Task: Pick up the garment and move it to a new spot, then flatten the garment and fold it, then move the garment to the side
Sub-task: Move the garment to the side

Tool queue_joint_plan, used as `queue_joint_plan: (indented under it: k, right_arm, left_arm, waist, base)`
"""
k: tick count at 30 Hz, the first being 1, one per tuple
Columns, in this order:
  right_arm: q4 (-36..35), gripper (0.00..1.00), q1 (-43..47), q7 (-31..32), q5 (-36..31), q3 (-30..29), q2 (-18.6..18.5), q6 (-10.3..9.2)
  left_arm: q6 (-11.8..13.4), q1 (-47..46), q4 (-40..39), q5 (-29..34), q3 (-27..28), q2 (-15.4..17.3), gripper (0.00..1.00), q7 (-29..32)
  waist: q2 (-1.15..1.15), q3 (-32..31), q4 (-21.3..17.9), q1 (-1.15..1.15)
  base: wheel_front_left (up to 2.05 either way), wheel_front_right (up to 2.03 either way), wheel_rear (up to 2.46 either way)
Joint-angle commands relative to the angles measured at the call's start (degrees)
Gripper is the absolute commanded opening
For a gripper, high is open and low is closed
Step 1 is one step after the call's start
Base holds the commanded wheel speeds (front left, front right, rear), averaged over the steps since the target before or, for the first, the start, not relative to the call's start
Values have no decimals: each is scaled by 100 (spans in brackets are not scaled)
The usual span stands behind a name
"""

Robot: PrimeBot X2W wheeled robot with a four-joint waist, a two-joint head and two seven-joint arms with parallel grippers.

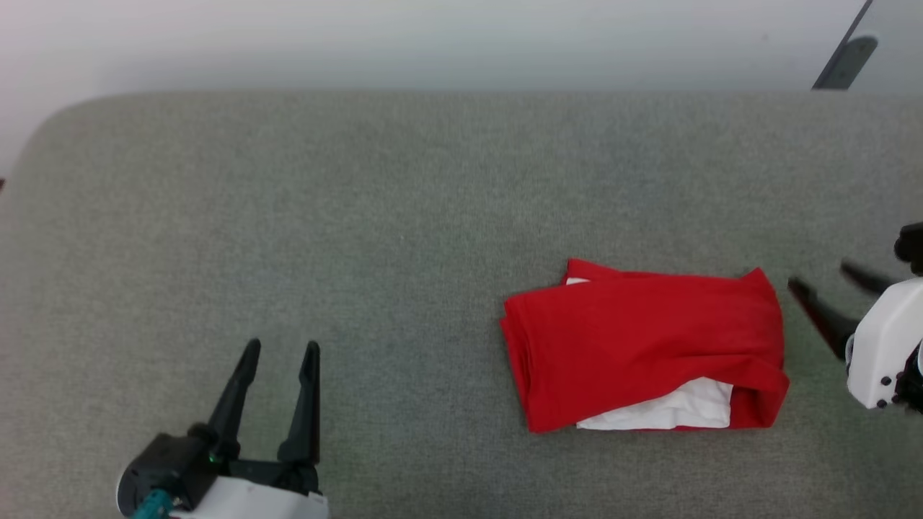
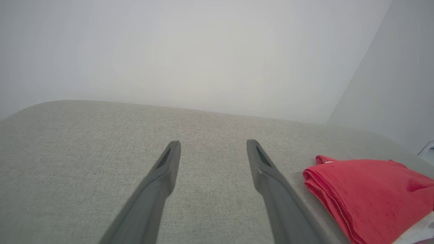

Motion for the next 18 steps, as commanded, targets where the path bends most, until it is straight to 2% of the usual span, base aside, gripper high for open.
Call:
queue_joint_plan:
  k: [1, 4, 8, 13, 18]
  right_arm:
    - [71, 100, -85, 323, 239, 38, -12, -9]
    - [96, 100, -177, 1331, 759, 246, -179, -9]
    - [113, 100, -293, 2163, 1165, 294, -185, -9]
    - [370, 100, -462, 2443, 1328, 215, 54, -9]
    - [742, 100, -449, 2254, 1241, 320, 372, -10]
  left_arm:
    - [2, -91, 10, 36, 8, 24, 100, 2]
    - [2, -245, 17, 43, -35, 79, 100, 2]
    - [2, -497, 30, 43, -131, 149, 100, 2]
    - [2, -879, 61, 64, -313, 205, 100, 2]
    - [2, -1190, 192, 57, -471, 242, 100, 2]
  waist:
    - [0, 228, -15, 0]
    - [0, 359, -67, 0]
    - [0, 602, -94, 0]
    - [0, 967, -66, 0]
    - [0, 1164, -26, 0]
  base:
    - [0, 0, 0]
    - [0, 0, 0]
    - [0, 0, 0]
    - [0, 0, 0]
    - [0, 0, 0]
